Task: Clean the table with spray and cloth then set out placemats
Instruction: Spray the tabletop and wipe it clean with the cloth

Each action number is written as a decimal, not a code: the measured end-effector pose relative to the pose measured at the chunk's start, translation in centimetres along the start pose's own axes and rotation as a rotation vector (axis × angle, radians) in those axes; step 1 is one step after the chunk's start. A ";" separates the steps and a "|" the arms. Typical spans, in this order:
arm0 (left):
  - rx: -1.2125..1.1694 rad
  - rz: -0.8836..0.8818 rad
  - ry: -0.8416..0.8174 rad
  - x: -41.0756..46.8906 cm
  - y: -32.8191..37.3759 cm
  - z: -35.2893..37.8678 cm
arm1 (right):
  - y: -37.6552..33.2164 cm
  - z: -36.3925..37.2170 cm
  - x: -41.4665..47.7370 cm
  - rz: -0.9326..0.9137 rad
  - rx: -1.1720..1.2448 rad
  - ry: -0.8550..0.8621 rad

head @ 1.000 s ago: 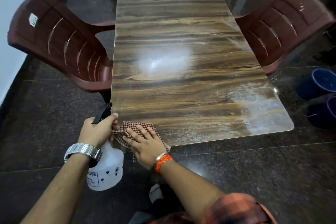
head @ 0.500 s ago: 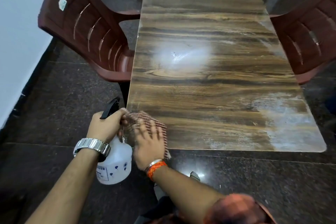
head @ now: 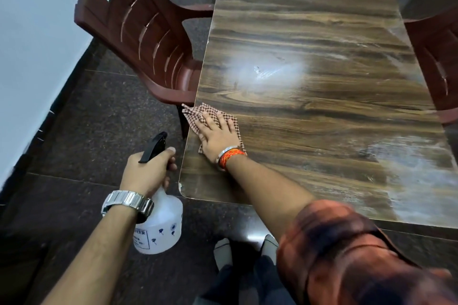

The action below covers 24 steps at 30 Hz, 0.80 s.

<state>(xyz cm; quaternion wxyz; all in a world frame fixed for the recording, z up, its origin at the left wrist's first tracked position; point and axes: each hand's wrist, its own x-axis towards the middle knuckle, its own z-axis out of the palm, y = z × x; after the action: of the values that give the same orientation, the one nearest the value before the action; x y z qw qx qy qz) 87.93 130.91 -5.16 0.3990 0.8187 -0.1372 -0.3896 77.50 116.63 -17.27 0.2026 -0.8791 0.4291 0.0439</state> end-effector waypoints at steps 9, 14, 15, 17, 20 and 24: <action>0.118 0.052 -0.079 -1.2 2.0 4.3 | 0.0 3.6 -12.4 -0.291 -0.029 -0.041; 0.134 0.104 -0.218 -3.1 3.1 9.9 | 12.1 1.9 -18.4 0.124 0.020 0.133; 0.143 0.101 -0.243 -3.8 3.3 11.2 | 15.7 1.1 -20.1 0.239 0.008 0.172; 0.147 0.101 -0.282 -5.1 3.7 13.8 | 23.2 -0.5 -23.7 0.492 -0.009 0.220; 0.175 0.097 -0.322 -7.4 4.2 17.4 | 33.8 -2.1 -29.5 0.832 0.021 0.292; 0.202 0.094 -0.307 -9.8 4.8 22.0 | 39.5 -3.3 -32.4 1.060 0.110 0.316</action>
<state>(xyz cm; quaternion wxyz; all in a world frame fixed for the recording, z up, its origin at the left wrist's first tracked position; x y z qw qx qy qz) 65.48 121.09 -4.63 0.3067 0.7783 -0.2730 -0.4751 26.40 117.49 -18.74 0.1316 -0.5269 0.8396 -0.0149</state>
